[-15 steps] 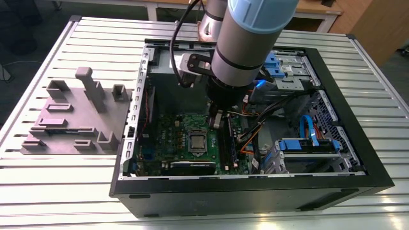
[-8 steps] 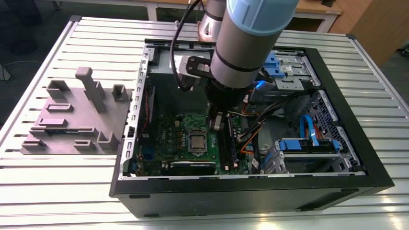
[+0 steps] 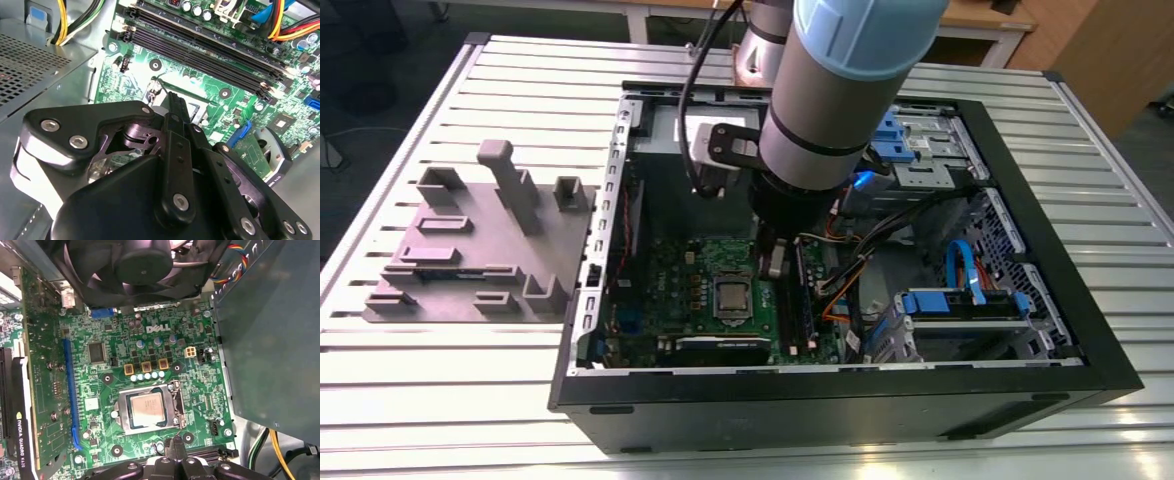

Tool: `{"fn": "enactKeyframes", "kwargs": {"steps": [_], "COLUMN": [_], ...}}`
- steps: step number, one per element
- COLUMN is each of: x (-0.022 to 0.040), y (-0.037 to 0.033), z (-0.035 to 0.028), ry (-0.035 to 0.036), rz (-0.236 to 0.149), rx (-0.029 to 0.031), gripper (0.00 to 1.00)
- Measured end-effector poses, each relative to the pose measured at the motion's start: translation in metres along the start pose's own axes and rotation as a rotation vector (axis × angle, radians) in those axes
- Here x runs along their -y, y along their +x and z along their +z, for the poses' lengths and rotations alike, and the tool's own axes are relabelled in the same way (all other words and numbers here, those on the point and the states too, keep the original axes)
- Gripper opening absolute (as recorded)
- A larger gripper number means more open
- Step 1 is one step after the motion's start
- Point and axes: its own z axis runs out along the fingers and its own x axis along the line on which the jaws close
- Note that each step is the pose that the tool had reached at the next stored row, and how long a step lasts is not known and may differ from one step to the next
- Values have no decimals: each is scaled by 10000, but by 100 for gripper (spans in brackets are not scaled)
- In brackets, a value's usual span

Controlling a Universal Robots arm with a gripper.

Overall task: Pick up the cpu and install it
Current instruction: 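Install the first cpu locking lever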

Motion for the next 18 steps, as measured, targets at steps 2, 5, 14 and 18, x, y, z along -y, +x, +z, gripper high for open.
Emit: {"fn": "enactKeyframes", "kwargs": {"steps": [2, 5, 14, 18], "x": [0, 0, 0, 1], "y": [0, 1, 1, 3], "z": [0, 0, 2, 16], "ry": [-1, -2, -3, -8], "rz": [-8, -19, -24, -153], "rx": [-2, -3, -3, -42], "gripper": [10, 10, 10, 10]}}
